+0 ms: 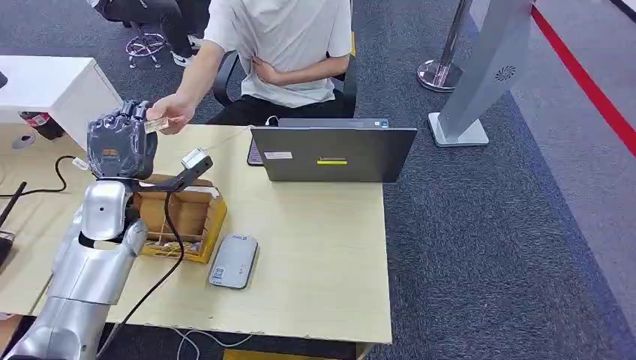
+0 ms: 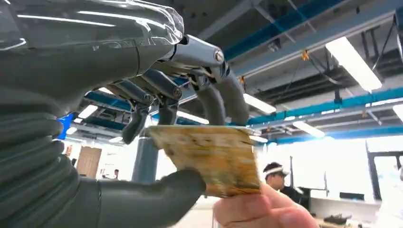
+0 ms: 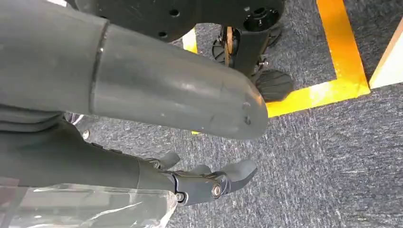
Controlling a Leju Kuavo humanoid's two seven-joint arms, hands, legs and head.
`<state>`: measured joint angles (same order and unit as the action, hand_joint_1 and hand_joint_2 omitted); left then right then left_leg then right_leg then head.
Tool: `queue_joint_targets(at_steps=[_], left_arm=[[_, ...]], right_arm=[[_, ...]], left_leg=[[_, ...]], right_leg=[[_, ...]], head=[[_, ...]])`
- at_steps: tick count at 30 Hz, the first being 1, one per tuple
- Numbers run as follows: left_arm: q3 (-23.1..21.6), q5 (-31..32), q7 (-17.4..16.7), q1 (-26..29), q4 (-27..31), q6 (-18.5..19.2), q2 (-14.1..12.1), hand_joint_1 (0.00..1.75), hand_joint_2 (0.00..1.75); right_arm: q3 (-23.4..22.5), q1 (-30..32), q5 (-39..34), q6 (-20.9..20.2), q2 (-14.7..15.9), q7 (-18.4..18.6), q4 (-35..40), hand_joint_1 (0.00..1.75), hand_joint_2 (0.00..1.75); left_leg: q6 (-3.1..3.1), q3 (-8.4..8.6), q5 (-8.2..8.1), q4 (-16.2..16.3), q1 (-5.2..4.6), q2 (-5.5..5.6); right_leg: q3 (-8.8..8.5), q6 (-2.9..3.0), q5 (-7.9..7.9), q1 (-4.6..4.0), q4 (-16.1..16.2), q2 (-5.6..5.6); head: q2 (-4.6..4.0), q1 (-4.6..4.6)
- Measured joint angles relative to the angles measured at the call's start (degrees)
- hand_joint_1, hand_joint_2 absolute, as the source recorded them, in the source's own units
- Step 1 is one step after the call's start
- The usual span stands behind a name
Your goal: Pass the card to the sensor for recognition and then transmit it.
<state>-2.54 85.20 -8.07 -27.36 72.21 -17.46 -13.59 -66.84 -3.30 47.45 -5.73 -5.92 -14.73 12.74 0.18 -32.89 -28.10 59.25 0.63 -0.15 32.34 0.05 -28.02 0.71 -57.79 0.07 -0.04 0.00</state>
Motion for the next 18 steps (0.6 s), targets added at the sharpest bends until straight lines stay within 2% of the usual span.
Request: queue_joint_targets(at_steps=[6, 9, 12, 18], left_arm=[[0.0, -4.2, 2.1, 1.3, 0.2, 0.0, 0.2, 0.0, 1.75], [0.0, -7.1, 4.7, 6.8, 5.8, -0.2, 1.4, 0.0, 1.75], [-0.3, -7.2, 5.2, 11.2, 10.9, -0.1, 2.6, 0.0, 1.75], [-0.3, -7.5, 5.9, 14.4, 15.8, 0.0, 3.3, 0.0, 1.75]], right_arm=[[0.0, 0.0, -0.2, 0.2, -0.1, 0.2, -0.1, 0.0, 0.0], [-0.2, 0.2, -0.6, 0.4, -0.1, 0.4, -0.1, 0.0, 0.0], [-0.4, 0.2, -0.8, 0.4, -0.2, 0.5, -0.1, 0.0, 0.0], [-0.6, 0.3, -1.2, 0.4, -0.5, 0.8, -0.1, 0.0, 0.0]], left_leg=[[0.0, -0.01, 0.0, 0.0, 0.0, -0.03], [0.0, -0.02, -0.02, 0.0, 0.0, -0.05], [0.02, -0.05, -0.07, 0.0, 0.0, -0.06], [0.02, -0.04, -0.07, 0.0, 0.0, -0.05]], right_leg=[[0.01, 0.0, 0.0, 0.0, 0.0, 0.01], [0.05, 0.0, -0.01, 0.0, 0.0, 0.07], [0.08, -0.01, -0.02, 0.0, 0.0, 0.08], [0.06, -0.01, -0.01, 0.0, 0.0, 0.08]], head=[[0.0, 0.0], [0.0, 0.0], [0.0, 0.02], [0.0, -0.02]])
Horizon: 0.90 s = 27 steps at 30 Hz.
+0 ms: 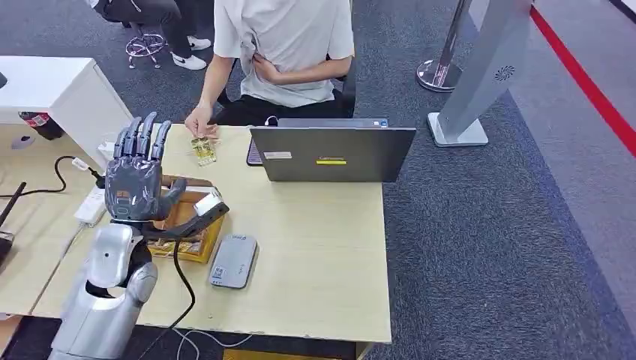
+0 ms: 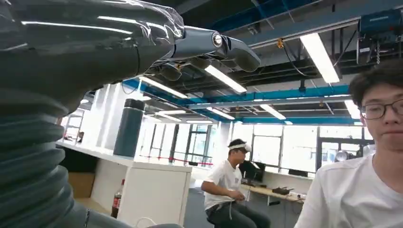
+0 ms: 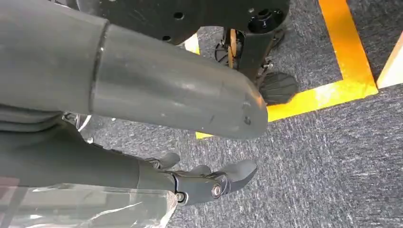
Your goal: Pass the card to the sensor for recognition and then transmit it.
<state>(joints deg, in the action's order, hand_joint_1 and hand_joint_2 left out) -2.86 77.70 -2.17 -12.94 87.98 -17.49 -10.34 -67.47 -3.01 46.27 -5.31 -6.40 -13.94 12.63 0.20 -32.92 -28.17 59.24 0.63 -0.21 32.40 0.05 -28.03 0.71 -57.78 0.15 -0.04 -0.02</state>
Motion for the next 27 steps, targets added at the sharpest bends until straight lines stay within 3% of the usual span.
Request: queue_joint_targets(at_steps=[4, 9, 13, 18, 27], left_arm=[[-2.2, 1.7, 2.2, 7.1, 6.7, -0.3, 0.3, 0.0, 1.75], [-5.9, 1.4, 2.3, 18.4, 15.3, -1.0, -0.7, 0.0, 1.75], [-6.5, -3.8, 3.2, 24.8, 18.9, 3.4, -3.6, 0.0, 1.75], [-6.5, -7.8, 3.3, 29.4, 19.7, 8.5, -7.7, 0.0, 1.75], [-5.0, -7.5, 2.2, 30.2, 18.1, 8.7, -10.3, 0.0, 1.75]], right_arm=[[-1.1, 0.1, -1.2, 0.1, -0.1, -0.1, 0.0, 0.0, 0.0], [-2.6, 0.4, -2.2, 0.7, -0.3, -0.6, 0.0, 0.0, 0.0], [-3.6, 0.5, -2.3, 0.5, -0.3, -0.8, 0.0, 0.0, 0.0], [-4.2, 0.5, -1.8, -0.1, -0.3, -0.8, 0.1, 0.0, 0.0], [-4.2, 0.4, -1.2, -0.2, -0.3, -0.7, 0.1, 0.0, 0.0]], left_leg=[[-0.03, 0.04, -0.04, 0.0, -0.01, -0.14], [-0.04, -0.01, -0.21, 0.0, 0.0, -0.14], [-0.04, -0.02, -0.21, 0.0, 0.01, -0.12], [-0.03, 0.03, -0.19, 0.0, 0.02, -0.11], [-0.02, 0.02, -0.17, 0.0, 0.01, 0.0]], right_leg=[[-0.01, 0.0, -0.01, 0.0, 0.0, 0.11], [0.03, -0.04, -0.12, 0.0, 0.0, 0.1], [0.04, -0.03, -0.17, 0.0, 0.0, 0.06], [0.01, 0.0, -0.18, -0.01, 0.0, 0.05], [-0.06, 0.01, -0.18, -0.01, 0.0, -0.06]], head=[[0.0, -0.07], [0.0, 0.0], [0.0, -0.02], [0.0, -0.04], [0.0, -0.02]])
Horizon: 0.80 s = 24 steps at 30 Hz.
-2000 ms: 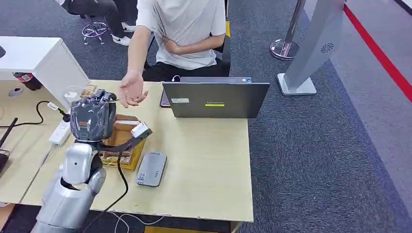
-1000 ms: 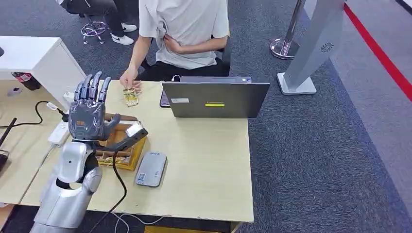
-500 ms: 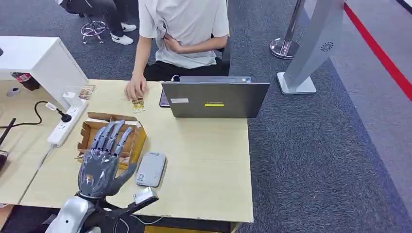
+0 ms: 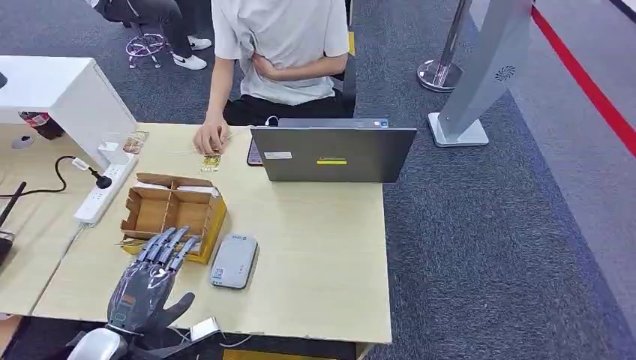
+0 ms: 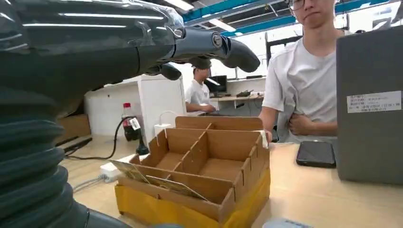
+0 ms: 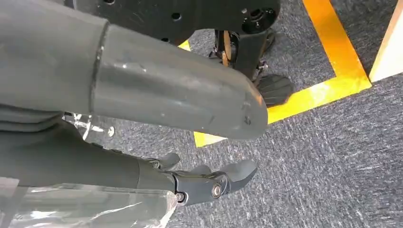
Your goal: Pass the card to the sensor for recognition and then transmit it.
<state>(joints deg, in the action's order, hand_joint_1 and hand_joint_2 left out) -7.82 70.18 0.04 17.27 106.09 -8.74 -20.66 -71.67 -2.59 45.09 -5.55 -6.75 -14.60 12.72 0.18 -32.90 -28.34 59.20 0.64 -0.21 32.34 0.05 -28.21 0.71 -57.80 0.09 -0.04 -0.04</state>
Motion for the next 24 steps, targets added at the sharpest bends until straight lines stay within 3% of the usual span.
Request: queue_joint_targets(at_steps=[4, 11, 18, 24], left_arm=[[1.3, 0.0, -0.1, -0.1, -1.8, 1.2, -0.3, 0.0, 1.75], [4.9, 3.0, 1.7, -0.6, -5.9, -2.8, 0.7, 0.0, 1.75], [6.8, 4.2, 2.0, -0.8, -7.6, -4.2, 2.2, 0.0, 1.75], [9.7, 8.2, 1.0, -2.3, -8.9, -9.6, 4.9, 0.0, 1.75]], right_arm=[[0.0, 0.0, 0.7, -0.2, 0.0, 0.0, 0.0, 0.0, 0.0], [0.0, 0.0, 2.5, 0.0, 0.0, 0.3, 0.0, 0.0, 0.0], [0.0, 0.0, 2.9, 0.1, 0.0, 0.7, 0.0, 0.0, 0.0], [0.0, 0.0, 3.7, 0.1, 0.0, 0.7, 0.0, 0.0, 0.0]], left_leg=[[0.0, 0.01, 0.0, 0.0, -0.01, 0.0], [0.0, 0.01, 0.0, 0.0, 0.01, 0.0], [0.0, 0.01, 0.0, 0.0, 0.0, 0.0], [0.0, 0.0, 0.0, 0.0, 0.0, 0.01]], right_leg=[[0.01, 0.0, 0.0, 0.0, 0.0, 0.01], [0.02, 0.0, 0.0, 0.0, 0.0, 0.01], [0.01, 0.0, 0.0, 0.0, 0.0, 0.01], [0.01, 0.0, 0.0, 0.0, 0.0, -0.01]], head=[[0.0, 0.0], [0.0, 0.0], [0.0, 0.0], [0.0, -0.02]])
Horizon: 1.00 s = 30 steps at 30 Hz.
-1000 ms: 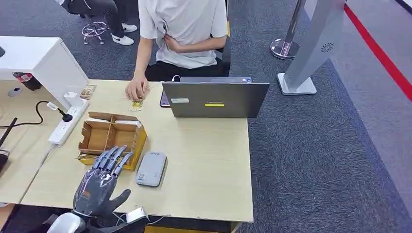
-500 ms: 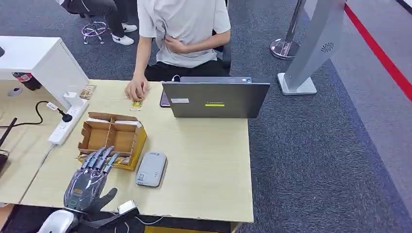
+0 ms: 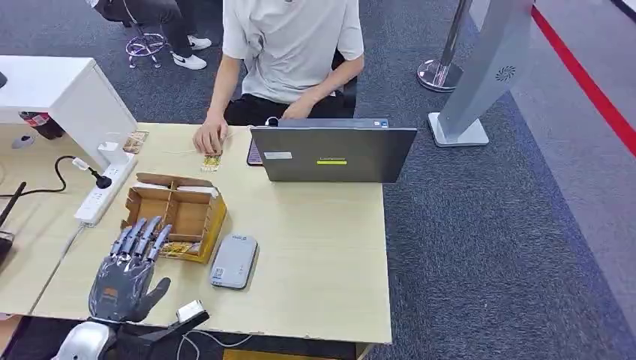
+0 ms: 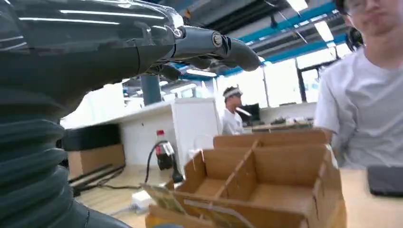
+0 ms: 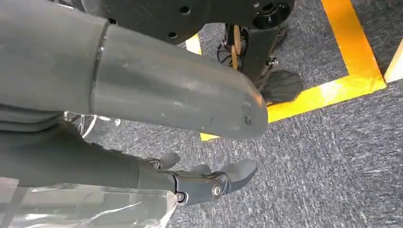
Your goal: Pass the card to the sensor for recognition and then transmit it.
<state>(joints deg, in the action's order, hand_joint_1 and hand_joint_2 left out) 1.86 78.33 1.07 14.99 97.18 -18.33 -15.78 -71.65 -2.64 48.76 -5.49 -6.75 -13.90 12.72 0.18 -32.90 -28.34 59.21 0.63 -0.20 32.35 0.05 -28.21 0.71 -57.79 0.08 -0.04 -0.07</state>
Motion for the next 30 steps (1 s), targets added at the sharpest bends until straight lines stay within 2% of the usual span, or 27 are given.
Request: queue_joint_targets(at_steps=[8, 15, 23, 25, 27, 30], left_arm=[[1.8, 0.5, -0.1, -1.8, -1.9, -0.7, 2.2, 0.0, 1.75], [2.1, 2.3, -0.3, -4.5, -3.9, -0.7, 2.9, 0.0, 1.75], [2.1, 2.5, -0.3, -4.8, -4.1, -0.7, 3.0, 0.0, 1.75], [2.0, 3.0, -0.3, -5.9, -4.7, -0.4, 3.4, 0.0, 1.75], [1.1, 3.8, -2.2, -8.4, -5.9, 1.5, 4.3, 0.0, 1.75], [0.8, 3.6, -2.3, -9.6, -7.7, 1.5, 4.4, 0.0, 1.75]], right_arm=[[0.0, 0.0, 0.4, 0.0, 0.0, 0.0, 0.0, 0.0, 0.0], [0.0, -0.1, 1.1, 0.1, 0.0, 0.2, 0.0, 0.0, 0.0], [0.0, -0.1, 1.1, 0.2, 0.0, 0.2, 0.0, 0.0, 0.0], [0.0, -0.1, 1.2, 0.1, 0.0, 0.2, 0.0, 0.0, 0.0], [0.0, -0.1, 1.6, 0.1, 0.0, 0.2, 0.0, 0.0, 0.0], [0.0, -0.2, 1.9, 0.1, 0.0, 0.4, 0.0, 0.0, 0.0]], left_leg=[[0.0, 0.01, 0.0, 0.0, 0.01, 0.0], [0.0, 0.01, 0.0, 0.0, 0.0, 0.0], [0.0, 0.01, 0.01, 0.0, 0.0, 0.0], [-0.01, 0.02, 0.01, 0.0, 0.0, 0.0], [-0.01, 0.02, 0.01, 0.0, 0.0, -0.01], [-0.01, 0.02, 0.01, 0.0, 0.0, -0.03]], right_leg=[[0.0, 0.0, 0.0, 0.0, 0.0, 0.0], [0.0, 0.0, 0.0, 0.0, 0.0, 0.0], [0.0, 0.0, 0.0, 0.0, 0.0, 0.0], [0.0, 0.0, 0.01, 0.0, 0.0, 0.0], [0.01, 0.01, 0.01, 0.0, 0.0, 0.01], [0.02, 0.01, 0.01, 0.0, 0.0, 0.02]], head=[[0.0, 0.02], [0.0, 0.04], [0.0, 0.02], [0.0, 0.02], [0.0, 0.02], [0.0, 0.02]])
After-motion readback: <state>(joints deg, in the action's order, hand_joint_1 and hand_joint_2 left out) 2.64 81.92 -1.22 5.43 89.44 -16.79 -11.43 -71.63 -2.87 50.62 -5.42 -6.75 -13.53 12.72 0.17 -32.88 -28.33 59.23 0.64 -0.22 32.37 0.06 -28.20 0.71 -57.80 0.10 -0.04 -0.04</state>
